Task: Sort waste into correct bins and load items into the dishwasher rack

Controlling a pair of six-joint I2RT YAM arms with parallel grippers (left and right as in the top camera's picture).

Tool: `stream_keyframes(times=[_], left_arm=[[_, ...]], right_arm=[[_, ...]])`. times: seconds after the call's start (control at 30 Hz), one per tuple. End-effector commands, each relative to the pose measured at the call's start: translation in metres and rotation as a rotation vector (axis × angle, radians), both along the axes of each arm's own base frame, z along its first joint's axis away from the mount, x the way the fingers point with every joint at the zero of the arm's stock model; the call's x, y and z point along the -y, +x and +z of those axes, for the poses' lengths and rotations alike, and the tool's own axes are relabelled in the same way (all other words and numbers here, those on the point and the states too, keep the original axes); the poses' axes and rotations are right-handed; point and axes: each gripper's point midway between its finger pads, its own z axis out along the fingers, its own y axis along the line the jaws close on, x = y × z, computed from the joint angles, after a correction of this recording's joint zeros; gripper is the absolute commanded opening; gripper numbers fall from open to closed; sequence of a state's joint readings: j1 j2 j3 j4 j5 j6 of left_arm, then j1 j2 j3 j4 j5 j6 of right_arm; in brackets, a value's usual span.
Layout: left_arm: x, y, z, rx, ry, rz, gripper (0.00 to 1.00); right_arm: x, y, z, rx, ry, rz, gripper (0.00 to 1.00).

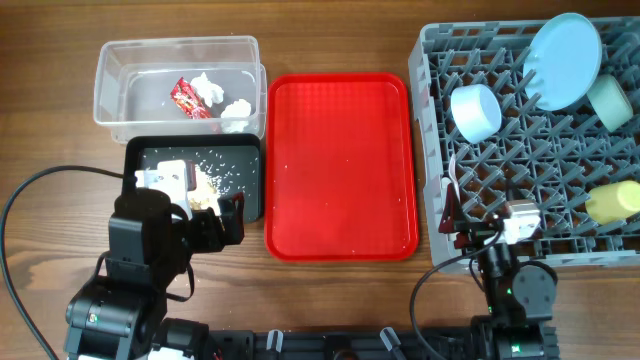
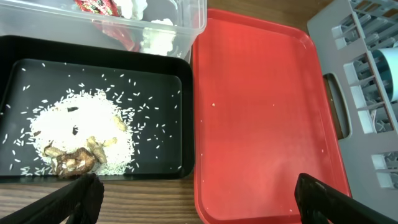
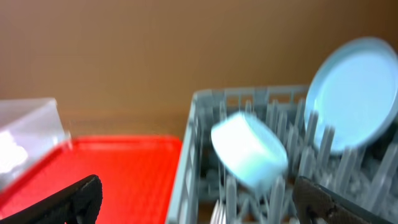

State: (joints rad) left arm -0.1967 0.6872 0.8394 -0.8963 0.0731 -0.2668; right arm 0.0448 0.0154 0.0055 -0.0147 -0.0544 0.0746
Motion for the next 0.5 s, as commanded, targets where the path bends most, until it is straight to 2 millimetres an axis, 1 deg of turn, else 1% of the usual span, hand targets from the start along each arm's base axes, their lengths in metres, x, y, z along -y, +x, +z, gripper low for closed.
stream_keyframes(times=[0.0,0.47], left_arm=[[0.0016,-0.0009,-0.0009,0.003,0.006,-0.016,1.00],[0.0015,-0.0009,-0.0009,0.003,0.006,-0.016,1.00]], right_arm=[[0.0007,-0.0005,0.0065,0.027,0.007,-0.005,1.00],[0.0006,-0.0002,0.0052,0.021,0.007,-0.004,1.00]])
